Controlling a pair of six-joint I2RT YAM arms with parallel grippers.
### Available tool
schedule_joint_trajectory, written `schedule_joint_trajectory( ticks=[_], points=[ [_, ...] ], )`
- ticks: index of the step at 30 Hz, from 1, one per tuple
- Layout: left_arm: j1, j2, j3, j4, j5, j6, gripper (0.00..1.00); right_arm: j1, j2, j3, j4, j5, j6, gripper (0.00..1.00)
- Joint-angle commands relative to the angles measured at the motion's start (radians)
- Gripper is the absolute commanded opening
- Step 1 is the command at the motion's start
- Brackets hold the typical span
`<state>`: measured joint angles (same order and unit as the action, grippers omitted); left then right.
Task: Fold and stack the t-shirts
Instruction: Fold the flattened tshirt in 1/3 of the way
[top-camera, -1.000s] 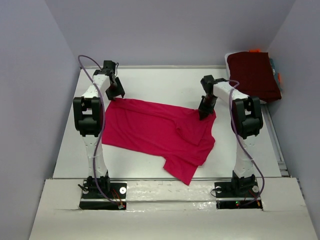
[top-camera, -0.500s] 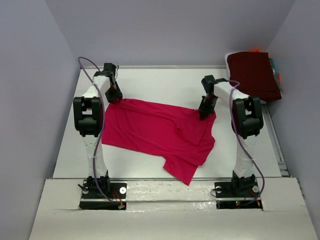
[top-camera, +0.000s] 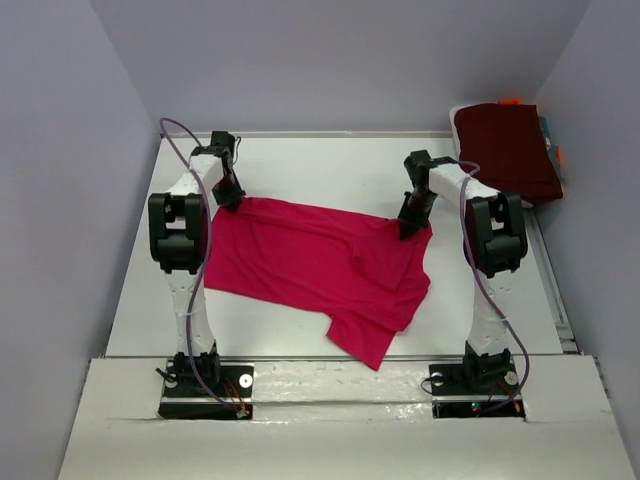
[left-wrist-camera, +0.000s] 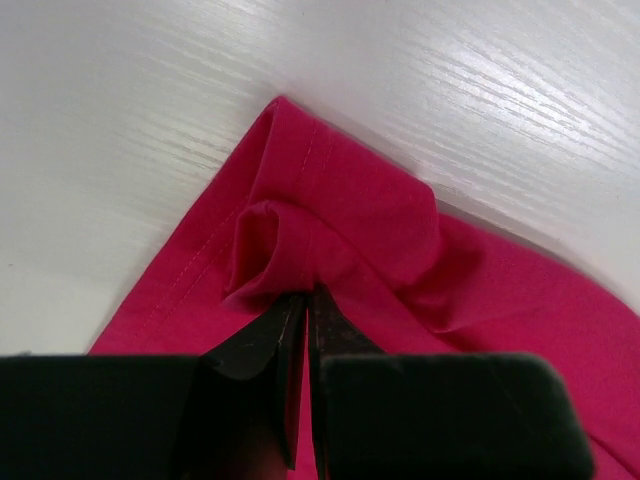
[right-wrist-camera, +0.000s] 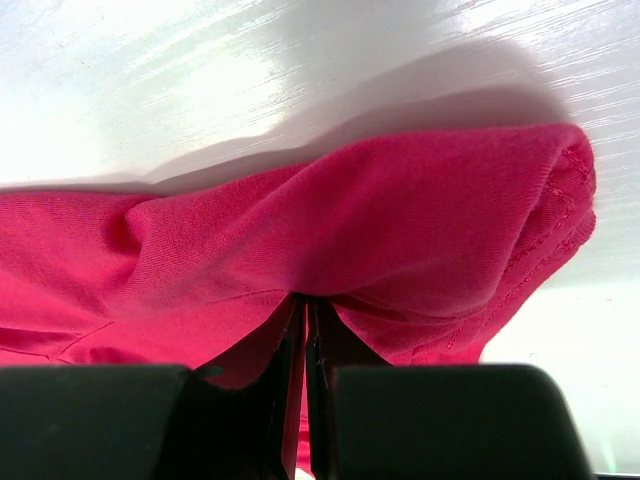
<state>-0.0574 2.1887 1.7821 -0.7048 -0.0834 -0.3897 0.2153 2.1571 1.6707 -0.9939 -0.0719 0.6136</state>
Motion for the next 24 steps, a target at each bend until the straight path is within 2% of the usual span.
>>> schedule_joint_trajectory(
  ticks=[1,3,8,24],
  points=[
    [-0.002,-0.064,0.007,-0.016,-0.023,-0.002,0.16,-0.007,0.032,-0.022,0.026,0.006,-0.015,0.10],
    [-0.002,-0.069,0.016,-0.021,-0.022,0.000,0.06,-0.007,0.033,-0.023,0.027,0.007,-0.015,0.10],
    [-0.002,-0.096,0.010,-0.030,-0.026,-0.003,0.06,-0.007,0.038,-0.031,0.028,0.007,-0.017,0.10],
    [-0.030,-0.221,-0.163,-0.044,0.002,-0.015,0.06,-0.007,0.067,0.008,0.015,0.007,-0.021,0.10]
  ],
)
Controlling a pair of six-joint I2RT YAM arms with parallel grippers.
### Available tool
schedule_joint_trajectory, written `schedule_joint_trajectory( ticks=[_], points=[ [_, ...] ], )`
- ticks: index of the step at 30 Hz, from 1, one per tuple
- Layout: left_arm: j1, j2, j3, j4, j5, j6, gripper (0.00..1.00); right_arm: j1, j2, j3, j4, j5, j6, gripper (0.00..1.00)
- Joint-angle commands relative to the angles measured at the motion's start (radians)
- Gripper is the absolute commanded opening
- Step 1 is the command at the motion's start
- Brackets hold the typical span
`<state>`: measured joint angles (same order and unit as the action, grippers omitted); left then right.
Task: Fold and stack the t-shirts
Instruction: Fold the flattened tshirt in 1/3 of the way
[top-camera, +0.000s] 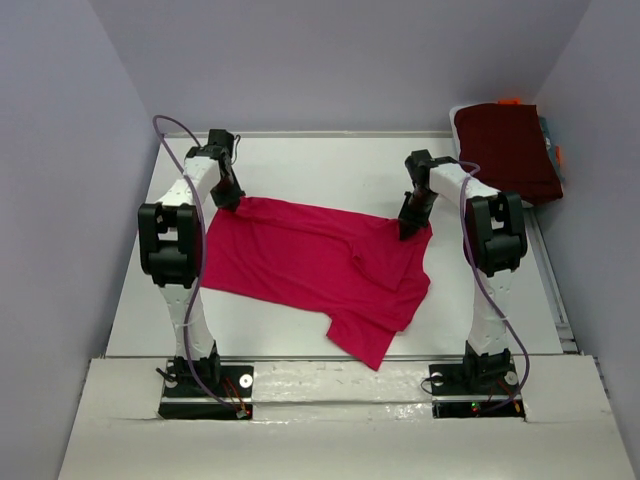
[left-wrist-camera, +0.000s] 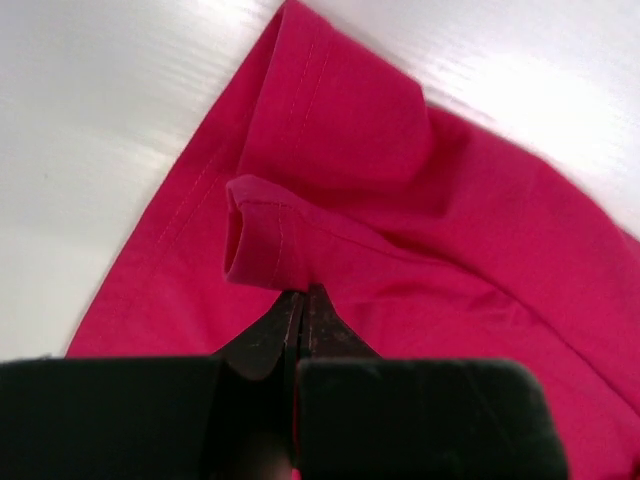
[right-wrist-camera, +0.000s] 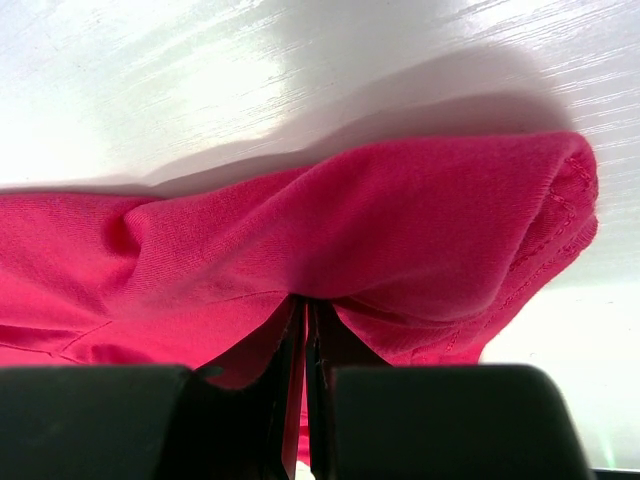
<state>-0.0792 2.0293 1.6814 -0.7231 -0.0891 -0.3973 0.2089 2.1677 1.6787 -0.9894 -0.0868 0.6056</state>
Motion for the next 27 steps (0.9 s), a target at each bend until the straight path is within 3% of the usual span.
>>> schedule_joint_trajectory(
  ticks=[1,19,22,23,25,26,27],
  points=[
    [-0.008,-0.070,-0.074,-0.024,0.012,-0.011,0.06,0.000,0.058,-0.002,0.011,0.022,-0.015,0.10],
    [-0.008,-0.141,-0.242,0.017,-0.015,-0.066,0.08,0.000,0.066,-0.031,0.031,0.010,-0.017,0.10],
    [-0.008,-0.141,-0.239,0.033,-0.023,-0.067,0.29,0.000,0.063,-0.034,0.032,0.010,-0.021,0.10],
    [-0.008,-0.139,-0.235,0.037,-0.030,-0.067,0.47,0.000,0.063,-0.036,0.031,0.010,-0.021,0.10],
    [-0.008,-0.139,-0.224,0.043,-0.041,-0.066,0.69,0.000,0.061,-0.039,0.032,0.012,-0.023,0.10],
    [-0.008,-0.139,-0.221,0.042,-0.047,-0.066,0.69,0.000,0.061,-0.039,0.032,0.012,-0.024,0.10],
    [-0.008,-0.139,-0.212,0.040,-0.054,-0.064,0.79,0.000,0.063,-0.039,0.032,0.012,-0.026,0.10]
  ],
)
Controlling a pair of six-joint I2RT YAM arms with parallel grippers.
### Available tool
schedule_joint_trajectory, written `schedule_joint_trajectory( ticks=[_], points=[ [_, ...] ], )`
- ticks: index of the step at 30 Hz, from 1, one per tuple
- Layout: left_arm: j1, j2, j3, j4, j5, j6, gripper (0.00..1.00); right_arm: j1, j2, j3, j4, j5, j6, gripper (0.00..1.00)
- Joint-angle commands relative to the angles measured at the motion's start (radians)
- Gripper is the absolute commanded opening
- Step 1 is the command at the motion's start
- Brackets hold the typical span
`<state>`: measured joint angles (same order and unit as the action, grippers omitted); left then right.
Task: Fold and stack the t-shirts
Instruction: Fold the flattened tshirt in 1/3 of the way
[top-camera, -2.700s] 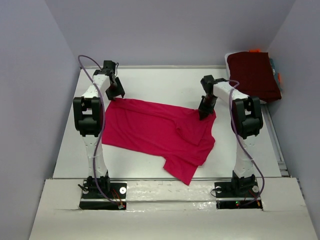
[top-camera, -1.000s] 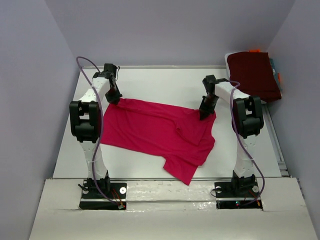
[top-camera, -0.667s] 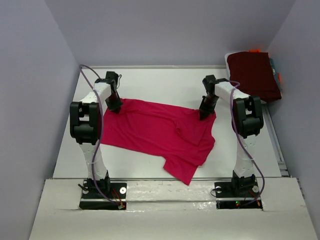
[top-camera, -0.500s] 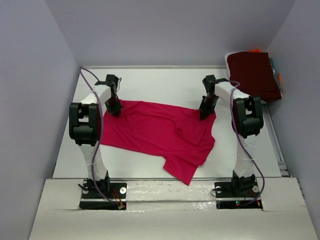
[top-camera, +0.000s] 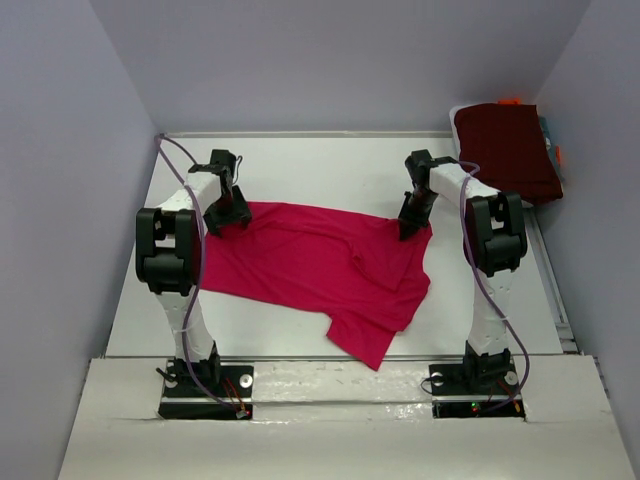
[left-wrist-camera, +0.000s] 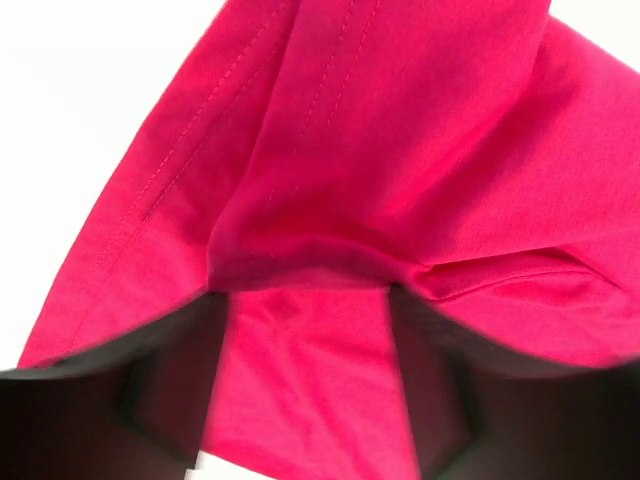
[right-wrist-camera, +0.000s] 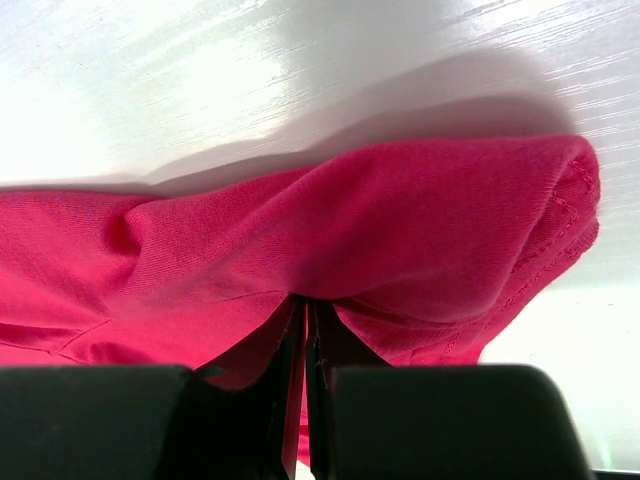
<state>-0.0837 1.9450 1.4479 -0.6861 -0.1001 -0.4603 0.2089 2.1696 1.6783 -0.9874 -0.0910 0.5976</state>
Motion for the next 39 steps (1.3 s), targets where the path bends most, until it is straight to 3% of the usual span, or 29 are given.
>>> schedule_joint_trajectory(
  ticks=[1,17,30,36,39],
  points=[
    [-0.004,-0.054,0.026,0.006,-0.043,0.002,0.81,0.000,0.059,-0.038,0.030,0.016,-0.018,0.10],
    [-0.004,0.003,0.186,-0.009,-0.142,0.018,0.82,0.000,0.068,-0.029,0.026,0.017,-0.024,0.10],
    [-0.004,0.166,0.282,0.013,-0.067,0.012,0.80,0.000,0.075,-0.026,0.023,0.022,-0.028,0.10],
    [0.006,0.184,0.290,0.031,-0.067,0.009,0.73,0.000,0.075,-0.035,0.021,0.034,-0.035,0.10],
    [0.024,0.186,0.293,0.042,-0.069,0.011,0.65,0.000,0.076,-0.042,0.023,0.034,-0.036,0.09]
  ],
)
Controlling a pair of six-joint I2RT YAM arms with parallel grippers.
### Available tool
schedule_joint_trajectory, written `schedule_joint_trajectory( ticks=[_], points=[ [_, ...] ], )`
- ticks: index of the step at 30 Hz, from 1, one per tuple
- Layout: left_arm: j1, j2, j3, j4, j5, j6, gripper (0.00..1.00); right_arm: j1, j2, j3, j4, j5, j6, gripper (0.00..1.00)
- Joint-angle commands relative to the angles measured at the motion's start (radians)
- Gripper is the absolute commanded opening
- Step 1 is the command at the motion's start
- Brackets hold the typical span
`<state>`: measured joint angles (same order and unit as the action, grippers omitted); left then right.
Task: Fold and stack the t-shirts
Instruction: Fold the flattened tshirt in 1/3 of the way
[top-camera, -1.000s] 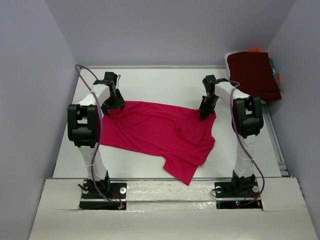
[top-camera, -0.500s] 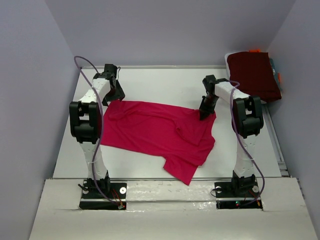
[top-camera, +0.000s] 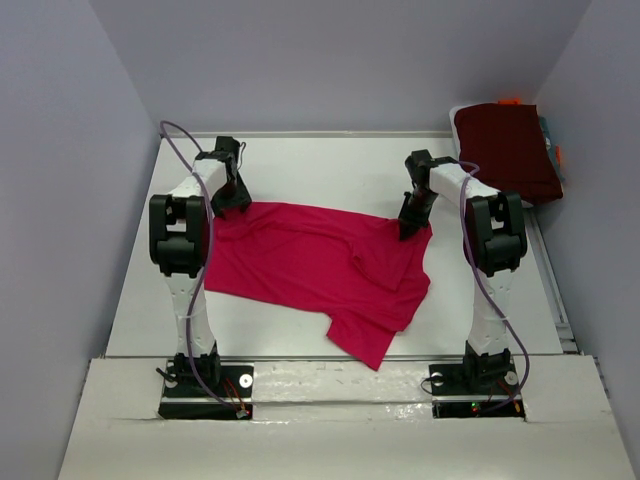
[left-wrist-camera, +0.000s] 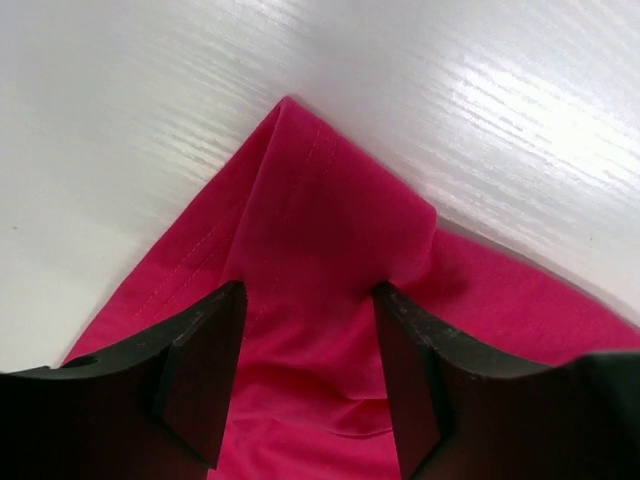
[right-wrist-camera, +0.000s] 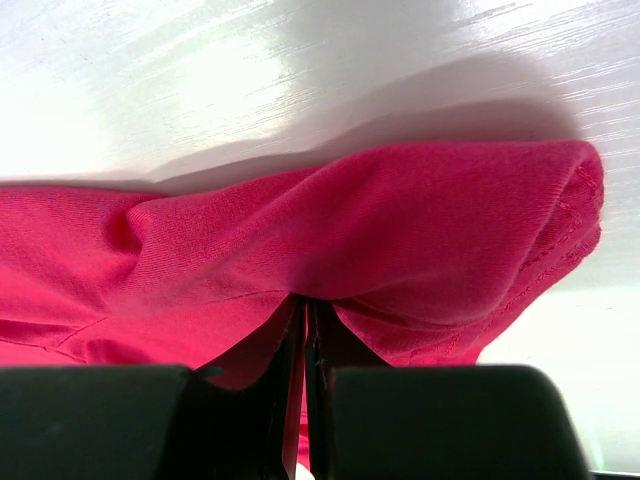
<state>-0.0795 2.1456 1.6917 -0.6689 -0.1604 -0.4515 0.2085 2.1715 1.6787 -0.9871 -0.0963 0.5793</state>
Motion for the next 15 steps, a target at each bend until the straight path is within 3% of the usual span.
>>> schedule_joint_trajectory(
  ticks=[1,7,12,15],
  points=[
    [0.020,-0.009,0.054,0.025,-0.008,0.004,0.62,0.000,0.074,-0.042,0.022,0.040,-0.018,0.09],
    [0.040,0.008,0.066,0.029,-0.011,0.008,0.41,0.000,0.074,-0.059,0.027,0.046,-0.021,0.09],
    [0.049,0.025,0.082,0.023,-0.008,0.008,0.11,0.000,0.077,-0.073,0.031,0.049,-0.021,0.09],
    [0.049,0.034,0.086,0.020,-0.005,0.010,0.06,0.000,0.077,-0.077,0.031,0.050,-0.022,0.09]
  ],
)
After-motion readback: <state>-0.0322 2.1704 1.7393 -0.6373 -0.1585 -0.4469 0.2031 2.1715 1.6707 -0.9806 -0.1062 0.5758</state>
